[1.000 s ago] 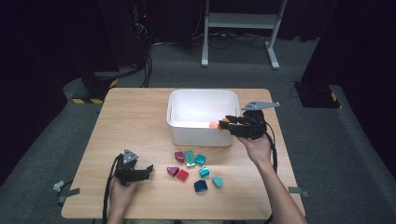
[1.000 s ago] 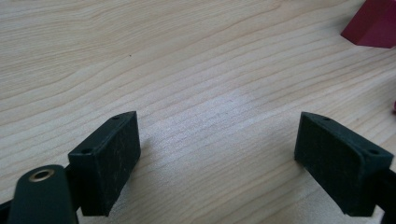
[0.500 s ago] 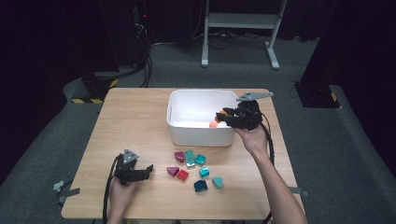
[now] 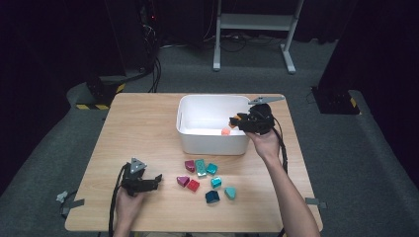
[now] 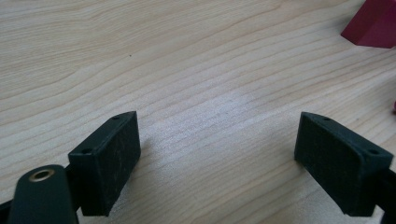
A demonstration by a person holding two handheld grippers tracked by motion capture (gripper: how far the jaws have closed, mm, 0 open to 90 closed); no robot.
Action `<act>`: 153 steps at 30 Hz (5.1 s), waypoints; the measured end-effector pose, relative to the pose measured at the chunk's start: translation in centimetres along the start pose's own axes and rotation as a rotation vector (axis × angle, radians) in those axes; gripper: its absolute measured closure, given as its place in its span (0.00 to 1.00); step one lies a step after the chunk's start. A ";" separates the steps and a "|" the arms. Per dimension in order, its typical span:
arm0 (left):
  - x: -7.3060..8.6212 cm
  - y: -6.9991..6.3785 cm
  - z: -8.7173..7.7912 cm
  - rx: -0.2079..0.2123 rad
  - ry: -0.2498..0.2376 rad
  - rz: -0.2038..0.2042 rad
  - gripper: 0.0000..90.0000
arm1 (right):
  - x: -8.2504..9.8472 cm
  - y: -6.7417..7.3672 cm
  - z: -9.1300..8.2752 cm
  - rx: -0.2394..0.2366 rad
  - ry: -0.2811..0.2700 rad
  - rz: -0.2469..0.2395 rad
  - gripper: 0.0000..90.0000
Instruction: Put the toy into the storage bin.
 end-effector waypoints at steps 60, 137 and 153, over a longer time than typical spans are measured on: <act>0.0 0.0 0.0 0.000 0.000 0.000 0.16 | 8.3 3.3 -5.5 0.001 -0.123 -0.020 0.54; 0.0 0.0 0.0 0.000 0.000 0.000 0.16 | 20.9 8.1 0.8 -0.023 0.093 -0.078 0.63; 0.0 0.0 0.0 0.000 0.000 0.000 0.16 | 20.6 7.8 0.5 -0.011 0.083 -0.088 0.65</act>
Point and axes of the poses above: each handheld gripper's, and its own axes: z roughly forward along the jaws, x roughly out of its underside, y roughly to its left, the point moved 3 cm from there along z, roughly forward along the jaws, and after that the axes turned 2 degrees about -x, right-handed, at the moved point
